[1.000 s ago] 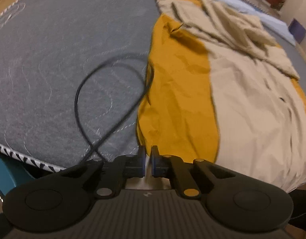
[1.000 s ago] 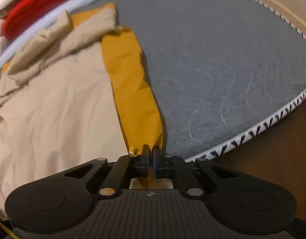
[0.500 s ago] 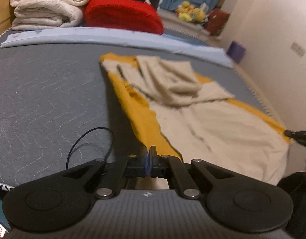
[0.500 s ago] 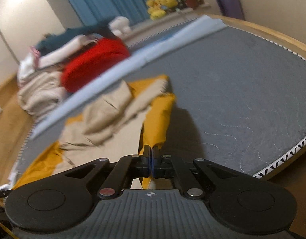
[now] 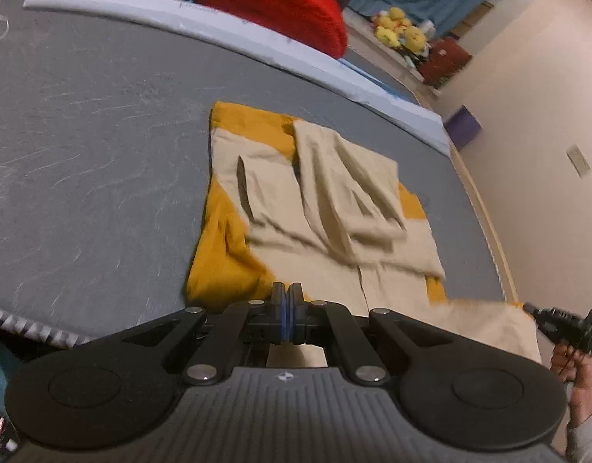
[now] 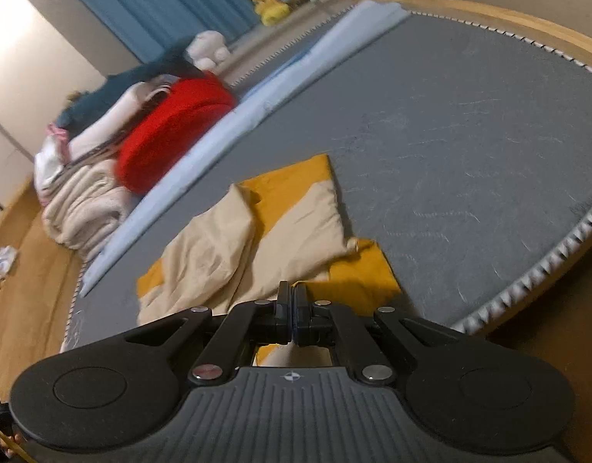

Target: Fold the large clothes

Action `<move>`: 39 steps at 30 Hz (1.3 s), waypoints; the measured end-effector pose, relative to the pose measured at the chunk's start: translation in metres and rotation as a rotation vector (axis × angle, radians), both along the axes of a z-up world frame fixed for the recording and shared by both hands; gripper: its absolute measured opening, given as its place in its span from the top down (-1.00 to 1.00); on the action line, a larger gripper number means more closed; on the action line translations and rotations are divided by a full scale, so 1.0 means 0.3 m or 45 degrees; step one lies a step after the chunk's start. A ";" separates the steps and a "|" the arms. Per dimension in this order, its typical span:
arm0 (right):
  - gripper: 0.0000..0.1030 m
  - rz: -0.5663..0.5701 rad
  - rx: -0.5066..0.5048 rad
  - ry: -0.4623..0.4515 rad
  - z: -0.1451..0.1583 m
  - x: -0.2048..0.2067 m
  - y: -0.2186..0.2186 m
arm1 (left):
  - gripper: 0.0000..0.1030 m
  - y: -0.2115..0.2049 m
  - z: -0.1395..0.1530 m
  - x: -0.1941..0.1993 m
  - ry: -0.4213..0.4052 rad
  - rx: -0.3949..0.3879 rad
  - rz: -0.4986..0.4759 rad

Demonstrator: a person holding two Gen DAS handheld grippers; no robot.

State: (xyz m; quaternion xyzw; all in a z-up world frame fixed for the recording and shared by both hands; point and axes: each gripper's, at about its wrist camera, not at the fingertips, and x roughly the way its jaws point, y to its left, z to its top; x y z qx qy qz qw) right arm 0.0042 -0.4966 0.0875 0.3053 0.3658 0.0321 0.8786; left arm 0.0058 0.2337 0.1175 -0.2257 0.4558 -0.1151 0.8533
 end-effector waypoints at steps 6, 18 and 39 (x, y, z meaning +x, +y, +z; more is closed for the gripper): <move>0.91 -0.105 0.090 0.051 -0.093 0.471 0.003 | 0.85 0.139 -0.215 0.467 0.132 -0.174 0.244; 0.62 -0.097 -0.252 -0.099 -0.276 0.596 0.091 | -0.13 0.095 -0.285 0.526 0.009 0.062 0.313; 0.63 0.116 -0.464 0.099 -0.446 0.753 0.245 | 0.03 -0.103 -0.469 0.712 0.019 0.321 0.217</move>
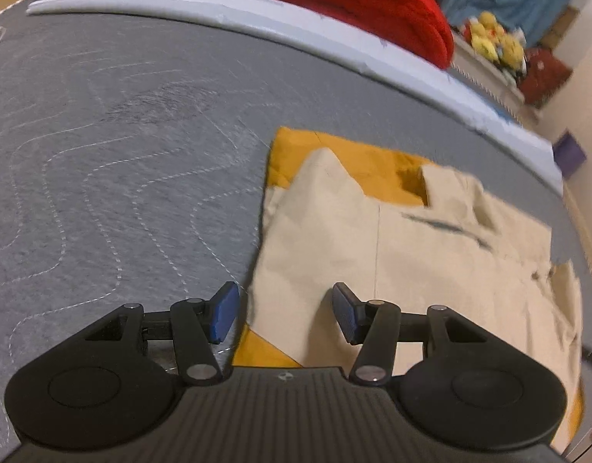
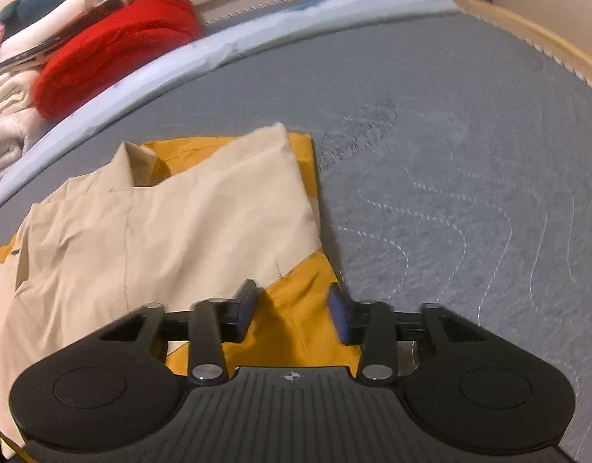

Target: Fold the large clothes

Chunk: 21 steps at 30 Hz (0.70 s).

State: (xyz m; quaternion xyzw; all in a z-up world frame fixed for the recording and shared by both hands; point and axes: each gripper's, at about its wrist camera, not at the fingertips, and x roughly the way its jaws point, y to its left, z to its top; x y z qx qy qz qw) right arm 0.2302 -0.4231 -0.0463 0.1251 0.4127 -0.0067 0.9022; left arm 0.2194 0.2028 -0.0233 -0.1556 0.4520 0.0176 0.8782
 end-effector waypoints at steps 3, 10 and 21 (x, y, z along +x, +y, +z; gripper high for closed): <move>1.00 0.037 -0.084 -0.059 0.034 -0.016 0.021 | 0.95 -0.019 0.017 0.003 -0.024 0.085 -0.053; 1.00 -0.135 -0.054 -0.342 0.196 -0.065 -0.045 | 0.97 -0.003 0.171 -0.045 -0.288 0.091 -0.037; -0.18 -0.071 0.155 0.005 -0.009 0.119 -0.067 | 0.13 0.005 0.032 0.049 -0.018 0.028 -0.055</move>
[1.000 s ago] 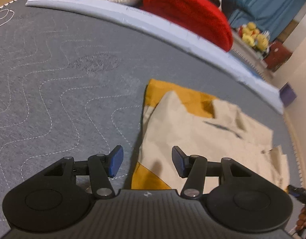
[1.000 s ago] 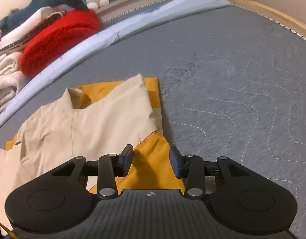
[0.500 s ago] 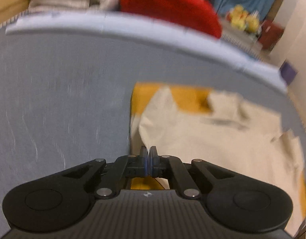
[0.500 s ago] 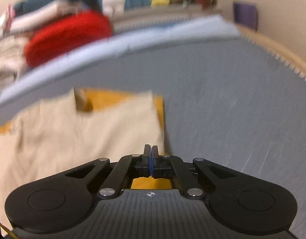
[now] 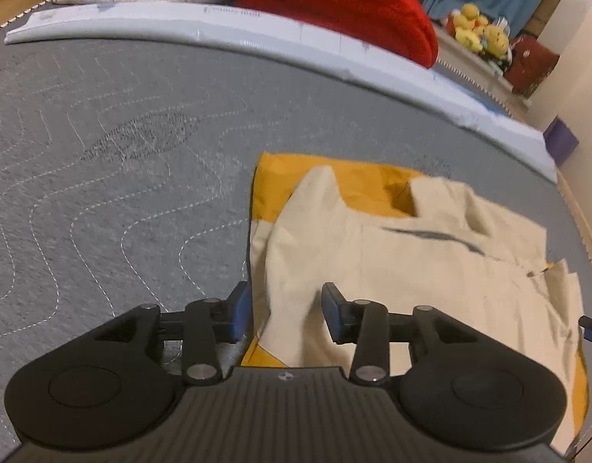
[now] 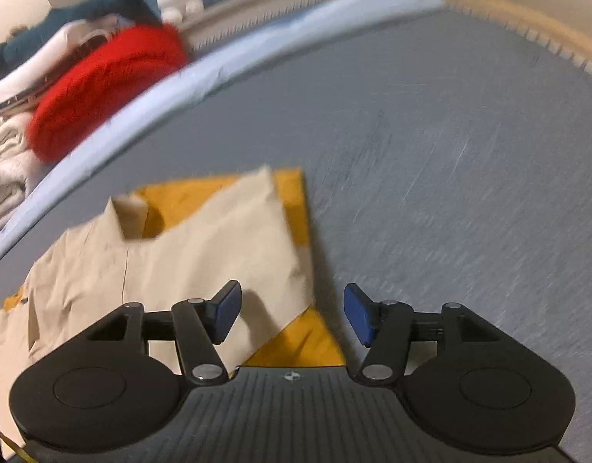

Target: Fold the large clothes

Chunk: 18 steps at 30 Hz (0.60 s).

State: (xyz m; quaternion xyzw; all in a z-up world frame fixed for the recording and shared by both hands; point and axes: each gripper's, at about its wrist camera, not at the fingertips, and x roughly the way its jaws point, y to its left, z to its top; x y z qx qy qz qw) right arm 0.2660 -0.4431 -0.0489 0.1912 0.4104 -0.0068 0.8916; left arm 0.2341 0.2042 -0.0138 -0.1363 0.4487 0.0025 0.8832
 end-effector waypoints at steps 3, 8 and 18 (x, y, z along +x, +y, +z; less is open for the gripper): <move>0.24 0.028 -0.058 0.013 -0.004 0.007 0.032 | 0.19 0.000 -0.022 0.018 0.014 0.026 0.010; 0.97 0.084 -0.191 -0.207 0.162 -0.046 0.095 | 0.97 0.004 0.069 0.009 -0.157 0.001 -0.018; 0.98 -0.196 -0.198 -0.612 0.334 -0.027 0.099 | 0.93 0.028 0.201 0.025 -0.508 0.059 0.208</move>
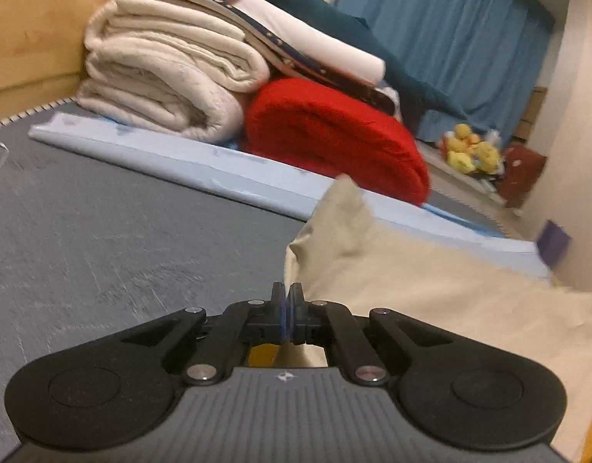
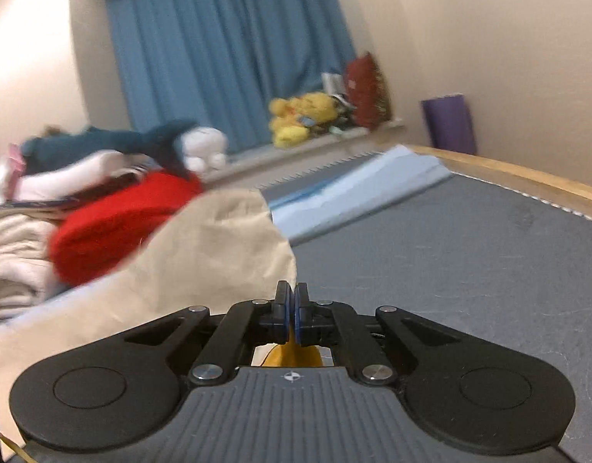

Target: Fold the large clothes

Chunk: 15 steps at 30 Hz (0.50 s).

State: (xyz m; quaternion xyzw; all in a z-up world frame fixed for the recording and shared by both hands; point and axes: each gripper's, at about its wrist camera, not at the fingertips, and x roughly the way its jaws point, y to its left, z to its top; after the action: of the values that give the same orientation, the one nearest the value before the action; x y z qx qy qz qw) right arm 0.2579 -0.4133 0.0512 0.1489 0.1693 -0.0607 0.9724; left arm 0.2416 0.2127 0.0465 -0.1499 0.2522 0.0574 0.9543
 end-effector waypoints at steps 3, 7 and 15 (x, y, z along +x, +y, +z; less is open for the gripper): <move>0.85 -0.060 -0.025 0.140 -0.081 0.103 0.025 | 0.12 -0.023 -0.088 0.086 0.160 0.095 0.094; 0.61 -0.095 -0.088 0.377 -0.181 0.158 0.054 | 0.06 -0.069 -0.144 0.100 0.310 0.160 0.060; 0.61 0.253 -0.055 0.494 -0.202 0.077 0.084 | 0.06 -0.198 -0.254 0.083 0.442 0.144 -0.367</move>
State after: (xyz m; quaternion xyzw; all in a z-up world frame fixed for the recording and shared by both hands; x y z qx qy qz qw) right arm 0.2811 -0.3881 -0.0093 0.0961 0.3657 0.0044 0.9257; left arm 0.2666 0.1534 -0.0296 -0.0463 0.4278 -0.0405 0.9018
